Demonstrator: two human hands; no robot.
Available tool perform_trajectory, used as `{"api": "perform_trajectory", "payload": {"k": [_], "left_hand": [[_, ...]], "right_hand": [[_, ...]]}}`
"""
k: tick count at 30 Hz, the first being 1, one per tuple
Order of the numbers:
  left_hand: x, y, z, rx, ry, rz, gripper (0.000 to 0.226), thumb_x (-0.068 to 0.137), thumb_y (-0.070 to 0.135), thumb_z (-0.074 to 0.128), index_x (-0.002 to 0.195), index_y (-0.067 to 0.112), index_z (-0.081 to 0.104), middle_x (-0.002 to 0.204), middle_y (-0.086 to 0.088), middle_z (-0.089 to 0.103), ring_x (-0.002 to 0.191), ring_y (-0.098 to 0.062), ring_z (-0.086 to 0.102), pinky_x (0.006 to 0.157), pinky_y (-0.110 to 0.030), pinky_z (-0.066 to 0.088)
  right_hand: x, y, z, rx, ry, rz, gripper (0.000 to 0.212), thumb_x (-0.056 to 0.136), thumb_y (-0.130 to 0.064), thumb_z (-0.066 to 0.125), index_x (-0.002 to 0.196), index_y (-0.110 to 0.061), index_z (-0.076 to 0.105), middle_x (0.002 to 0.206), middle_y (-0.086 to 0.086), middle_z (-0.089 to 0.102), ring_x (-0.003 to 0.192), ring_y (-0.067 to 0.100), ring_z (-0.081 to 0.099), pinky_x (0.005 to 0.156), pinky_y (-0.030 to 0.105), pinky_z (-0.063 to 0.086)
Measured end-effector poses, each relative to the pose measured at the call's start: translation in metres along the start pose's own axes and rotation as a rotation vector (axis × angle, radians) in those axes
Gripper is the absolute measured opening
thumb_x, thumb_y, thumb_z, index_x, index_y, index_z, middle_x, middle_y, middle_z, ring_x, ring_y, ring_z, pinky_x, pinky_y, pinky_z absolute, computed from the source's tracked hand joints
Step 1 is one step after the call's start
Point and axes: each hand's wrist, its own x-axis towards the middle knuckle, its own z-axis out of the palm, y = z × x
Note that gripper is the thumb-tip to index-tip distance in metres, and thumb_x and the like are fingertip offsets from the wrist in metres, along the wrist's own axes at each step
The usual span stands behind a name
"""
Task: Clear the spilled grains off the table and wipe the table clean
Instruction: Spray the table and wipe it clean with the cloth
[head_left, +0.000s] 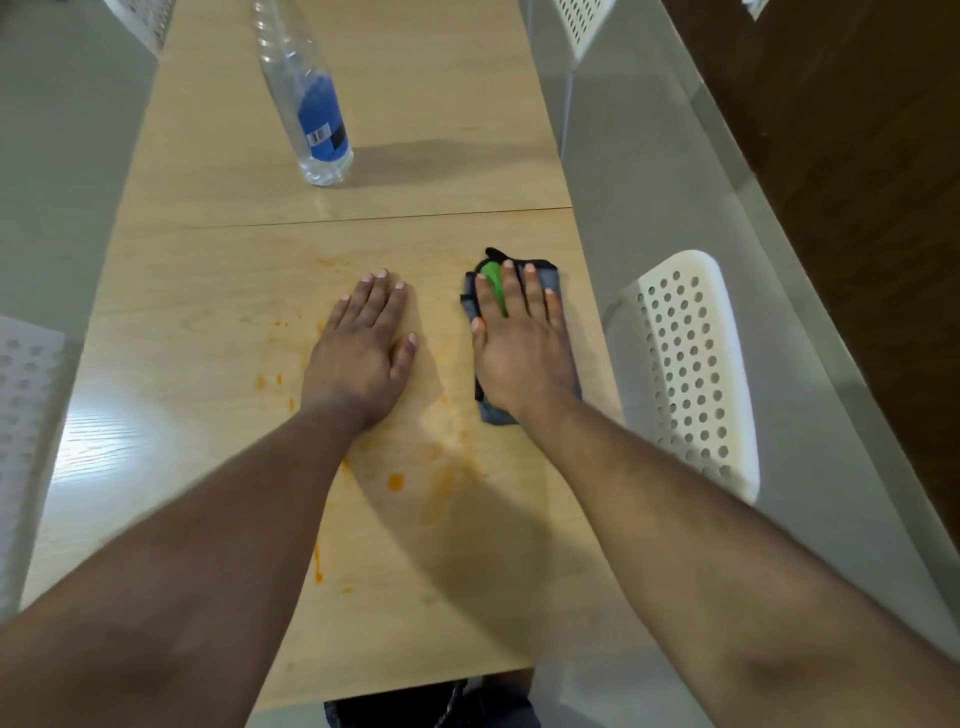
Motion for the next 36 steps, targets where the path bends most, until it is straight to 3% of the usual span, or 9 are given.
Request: {"api": "perform_trajectory", "payload": {"k": [6,10,15,19,23,27,31,36], "left_hand": [[0.005,0.002,-0.001,-0.008,-0.002,-0.044,0.073,0.108,0.055,0.02,0.169,0.018,0.009,0.177,-0.001,0.002,0.163,-0.013,-0.006,0.132,-0.041,0.007],[0.004,0.002,0.0,-0.01,0.007,-0.049,0.071,0.109,0.053,0.022,0.169,0.018,0.009,0.177,0.0,0.001,0.162,-0.012,-0.008,0.132,-0.041,0.007],[0.005,0.001,0.002,-0.001,0.001,-0.056,0.07,0.109,0.052,0.021,0.169,0.019,0.007,0.177,0.001,-0.001,0.162,-0.011,-0.01,0.132,-0.038,0.004],[0.004,0.002,0.001,-0.012,0.019,-0.08,0.069,0.109,0.051,0.021,0.169,0.019,0.01,0.177,0.001,0.001,0.162,-0.012,-0.007,0.132,-0.04,0.007],[0.003,0.002,-0.002,-0.02,0.021,-0.091,0.068,0.109,0.049,0.022,0.169,0.018,0.012,0.177,0.0,0.003,0.162,-0.012,-0.005,0.132,-0.043,0.011],[0.003,0.003,0.0,-0.021,0.019,-0.089,0.067,0.109,0.048,0.022,0.169,0.017,0.013,0.177,0.001,0.003,0.162,-0.012,-0.006,0.132,-0.043,0.01],[0.003,0.001,0.002,-0.007,0.018,-0.09,0.067,0.11,0.048,0.02,0.169,0.019,0.012,0.177,0.002,0.002,0.162,-0.01,-0.008,0.133,-0.04,0.007],[0.003,0.0,0.001,-0.02,0.023,-0.075,0.067,0.107,0.044,0.016,0.169,0.017,0.013,0.177,0.001,0.005,0.162,-0.012,-0.005,0.132,-0.04,0.008]], "right_hand": [[-0.053,0.031,-0.003,-0.047,-0.088,-0.262,0.061,0.113,-0.042,0.022,0.17,-0.028,0.001,0.178,0.001,-0.005,0.163,0.022,-0.012,0.132,0.048,0.006],[-0.013,0.054,-0.008,-0.034,-0.05,-0.086,0.059,0.112,-0.043,0.015,0.169,-0.028,0.01,0.178,0.002,0.001,0.163,0.023,-0.006,0.131,0.049,0.011],[0.089,0.025,-0.01,-0.01,0.014,0.015,0.061,0.111,-0.041,0.02,0.169,-0.025,0.016,0.177,0.007,0.011,0.163,0.029,0.004,0.132,0.05,0.008],[0.083,-0.01,-0.008,-0.02,-0.028,-0.133,0.061,0.111,-0.042,0.023,0.169,-0.025,0.013,0.177,0.006,0.006,0.163,0.029,0.001,0.131,0.05,0.007],[0.01,0.014,-0.01,-0.025,-0.093,-0.327,0.062,0.112,-0.042,0.025,0.17,-0.028,0.006,0.178,0.001,0.0,0.163,0.023,-0.008,0.132,0.048,0.007],[0.006,0.056,-0.014,-0.017,-0.089,-0.183,0.06,0.112,-0.043,0.015,0.17,-0.028,0.009,0.178,0.002,-0.002,0.163,0.022,-0.009,0.132,0.048,0.008],[0.075,0.033,-0.014,-0.005,-0.011,-0.042,0.061,0.11,-0.043,0.015,0.169,-0.027,0.014,0.177,0.005,0.008,0.163,0.027,0.001,0.132,0.048,0.008],[0.106,-0.013,-0.008,0.01,-0.025,-0.122,0.06,0.11,-0.041,0.025,0.168,-0.027,0.017,0.177,0.004,0.008,0.163,0.028,0.002,0.132,0.048,0.006]]}}
